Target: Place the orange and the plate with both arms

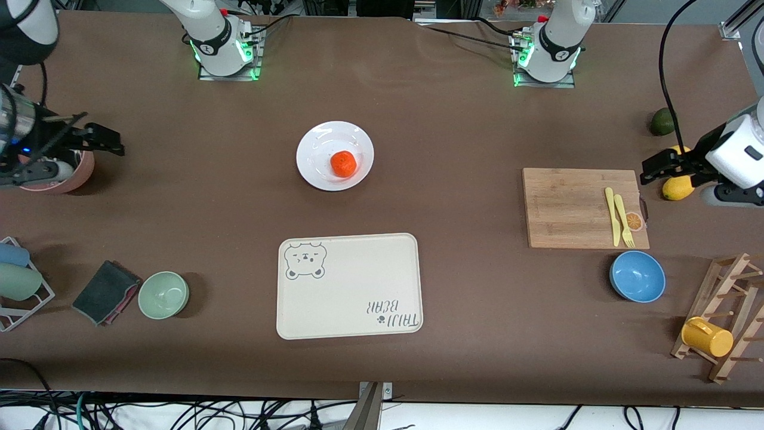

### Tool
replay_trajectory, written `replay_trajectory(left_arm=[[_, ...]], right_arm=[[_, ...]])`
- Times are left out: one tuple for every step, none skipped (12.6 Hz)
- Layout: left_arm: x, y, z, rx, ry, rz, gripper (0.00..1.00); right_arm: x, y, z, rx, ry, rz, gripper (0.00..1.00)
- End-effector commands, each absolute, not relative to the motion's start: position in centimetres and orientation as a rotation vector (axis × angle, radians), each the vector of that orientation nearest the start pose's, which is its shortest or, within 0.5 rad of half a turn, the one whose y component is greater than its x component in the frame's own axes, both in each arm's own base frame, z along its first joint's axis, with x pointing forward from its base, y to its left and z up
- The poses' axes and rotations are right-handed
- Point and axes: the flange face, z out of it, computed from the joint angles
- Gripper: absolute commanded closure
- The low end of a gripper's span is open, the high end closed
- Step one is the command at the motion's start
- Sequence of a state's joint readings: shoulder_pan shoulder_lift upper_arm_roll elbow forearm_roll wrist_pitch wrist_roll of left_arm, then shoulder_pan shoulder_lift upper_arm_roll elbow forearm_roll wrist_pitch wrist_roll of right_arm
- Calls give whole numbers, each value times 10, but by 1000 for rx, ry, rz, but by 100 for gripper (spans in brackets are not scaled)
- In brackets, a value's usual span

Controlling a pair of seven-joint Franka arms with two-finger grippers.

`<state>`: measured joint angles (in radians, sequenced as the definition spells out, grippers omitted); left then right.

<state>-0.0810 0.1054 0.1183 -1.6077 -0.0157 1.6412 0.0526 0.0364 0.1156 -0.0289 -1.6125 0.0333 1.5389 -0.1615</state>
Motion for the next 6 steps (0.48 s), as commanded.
replay_trajectory(left_arm=[[582,24,545,-3131,46,122,0],[580,24,547,-3132,58,130,0],[578,25,550,-3131,61,135,0],[576,25,553,-3133,58,135,0],[576,26,553,-3133,58,135,0],[576,26,553,-3133,58,135,0]], right_arm=[[591,15,513,-3004,-232,310,0],[595,19,501,-2992,-234,324,0],[599,29,492,-2957,-241,329,0],[602,35,481,-2936,-244,343,0],[603,40,472,-2927,-250,335,0],[602,47,463,-2889,-243,341,0]])
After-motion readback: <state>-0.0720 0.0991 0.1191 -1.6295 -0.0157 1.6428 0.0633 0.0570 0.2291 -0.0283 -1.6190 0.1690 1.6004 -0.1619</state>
